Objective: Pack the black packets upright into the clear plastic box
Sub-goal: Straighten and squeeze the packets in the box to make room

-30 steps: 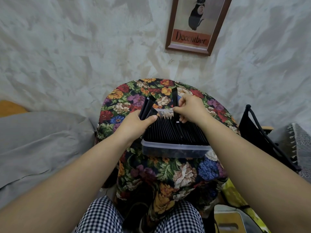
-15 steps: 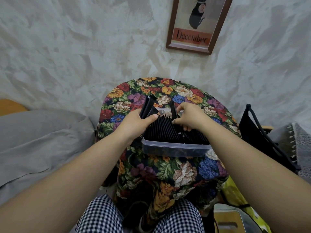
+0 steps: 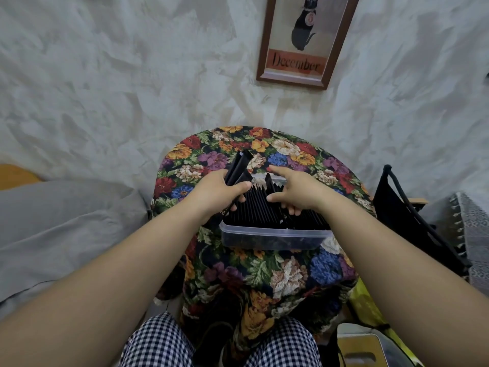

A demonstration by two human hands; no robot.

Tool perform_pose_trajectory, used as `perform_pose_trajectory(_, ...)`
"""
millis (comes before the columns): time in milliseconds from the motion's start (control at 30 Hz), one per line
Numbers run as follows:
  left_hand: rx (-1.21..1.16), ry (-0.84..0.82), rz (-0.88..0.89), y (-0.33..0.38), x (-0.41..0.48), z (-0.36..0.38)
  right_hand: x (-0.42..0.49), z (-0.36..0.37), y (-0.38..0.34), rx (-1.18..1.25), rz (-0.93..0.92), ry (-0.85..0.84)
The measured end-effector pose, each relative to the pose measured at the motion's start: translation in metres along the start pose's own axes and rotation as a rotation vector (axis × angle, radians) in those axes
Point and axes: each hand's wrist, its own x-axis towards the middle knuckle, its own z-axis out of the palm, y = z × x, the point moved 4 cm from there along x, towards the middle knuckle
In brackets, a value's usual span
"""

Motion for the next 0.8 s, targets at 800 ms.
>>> perform_pose_trajectory(800,-0.036,0.041,0.001,-0.007,0.0,-0.001,-0.043,0.041,0.034,-0.453,-0.212,-0.018)
